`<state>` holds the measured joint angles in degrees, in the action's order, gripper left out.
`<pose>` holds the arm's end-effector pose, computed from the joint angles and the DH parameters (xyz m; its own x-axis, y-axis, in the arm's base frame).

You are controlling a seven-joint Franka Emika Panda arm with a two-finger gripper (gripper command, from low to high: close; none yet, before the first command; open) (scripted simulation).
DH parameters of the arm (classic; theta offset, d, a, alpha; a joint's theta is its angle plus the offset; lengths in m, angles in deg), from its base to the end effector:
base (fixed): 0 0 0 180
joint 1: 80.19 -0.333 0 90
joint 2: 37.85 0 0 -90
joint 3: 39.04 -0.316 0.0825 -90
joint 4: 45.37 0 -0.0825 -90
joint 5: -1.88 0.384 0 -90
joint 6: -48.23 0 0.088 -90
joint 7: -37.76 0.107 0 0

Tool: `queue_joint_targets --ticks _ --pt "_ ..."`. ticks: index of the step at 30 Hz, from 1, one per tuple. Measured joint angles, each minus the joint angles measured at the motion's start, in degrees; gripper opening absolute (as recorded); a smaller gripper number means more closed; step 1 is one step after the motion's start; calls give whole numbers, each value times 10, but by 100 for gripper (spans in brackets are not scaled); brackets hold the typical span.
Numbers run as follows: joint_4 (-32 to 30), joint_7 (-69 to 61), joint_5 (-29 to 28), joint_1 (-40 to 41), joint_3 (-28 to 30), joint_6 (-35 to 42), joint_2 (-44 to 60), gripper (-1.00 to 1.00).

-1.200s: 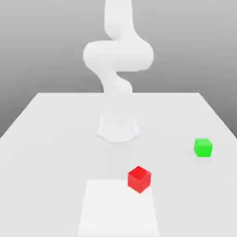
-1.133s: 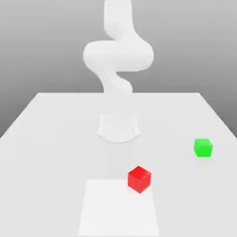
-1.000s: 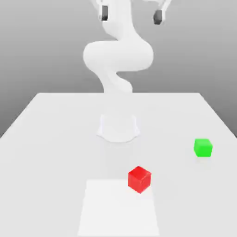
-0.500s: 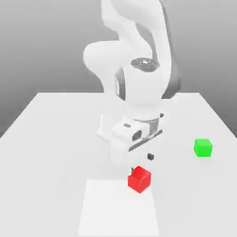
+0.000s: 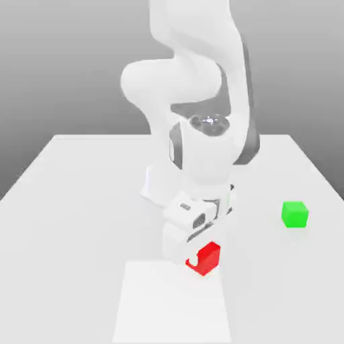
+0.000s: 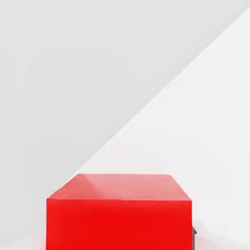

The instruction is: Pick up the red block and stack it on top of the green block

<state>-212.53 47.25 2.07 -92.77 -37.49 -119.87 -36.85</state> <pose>0.3293 0.0639 0.1815 0.9997 0.0236 -0.0011 0.0236 -0.9997 0.0000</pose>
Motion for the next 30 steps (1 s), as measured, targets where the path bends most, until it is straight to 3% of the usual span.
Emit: queue_joint_targets --ticks 5,18,24,30 --pt "-7 1 6 -33 -26 70 -77 -100" --pt "15 -28 101 -321 -223 148 -138 -100" --pt "22 54 -12 -290 -266 113 -79 -100" --pt "26 124 -112 -262 -266 56 -10 -100"
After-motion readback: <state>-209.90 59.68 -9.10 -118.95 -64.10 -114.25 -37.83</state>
